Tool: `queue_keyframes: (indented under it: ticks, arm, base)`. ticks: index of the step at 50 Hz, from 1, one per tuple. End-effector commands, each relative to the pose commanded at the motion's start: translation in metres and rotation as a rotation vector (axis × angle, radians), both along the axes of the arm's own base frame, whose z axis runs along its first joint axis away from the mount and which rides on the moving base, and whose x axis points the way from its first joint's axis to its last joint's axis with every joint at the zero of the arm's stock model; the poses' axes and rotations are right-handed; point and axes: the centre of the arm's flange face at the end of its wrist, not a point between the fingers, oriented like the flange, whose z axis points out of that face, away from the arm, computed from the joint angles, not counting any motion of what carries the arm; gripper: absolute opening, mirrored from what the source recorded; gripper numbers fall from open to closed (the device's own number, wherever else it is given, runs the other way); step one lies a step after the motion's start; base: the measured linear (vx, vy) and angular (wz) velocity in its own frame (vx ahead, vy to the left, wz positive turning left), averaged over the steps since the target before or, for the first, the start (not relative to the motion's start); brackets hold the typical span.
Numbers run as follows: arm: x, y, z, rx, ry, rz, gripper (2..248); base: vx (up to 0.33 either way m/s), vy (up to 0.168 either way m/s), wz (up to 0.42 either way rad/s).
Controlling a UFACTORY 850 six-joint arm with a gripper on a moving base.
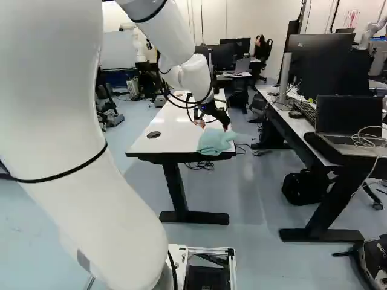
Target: Clean the table with the green towel
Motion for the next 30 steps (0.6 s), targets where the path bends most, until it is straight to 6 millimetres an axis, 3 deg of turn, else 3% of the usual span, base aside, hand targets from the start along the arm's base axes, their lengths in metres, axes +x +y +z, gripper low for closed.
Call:
queue_keyframes:
  ticks: [2,3,7,8,30]
  arm:
    - [0.0,0.0,0.0,0.0,0.0,0.0,190]
    - [0.0,0.0,0.0,0.0,0.0,0.0,226]
    - [0.0,0.0,0.0,0.0,0.0,0.0,226]
    - [0.0,0.0,0.0,0.0,0.0,0.0,247]
    - [-0.005,0.006,0.014,-0.009,-0.028,0.009,247]
  base:
    - [0.0,0.0,0.0]
    - [0.0,0.0,0.0]
    - [0.0,0.0,0.0]
    - [0.0,0.0,0.0]
    - [0.0,0.0,0.0]
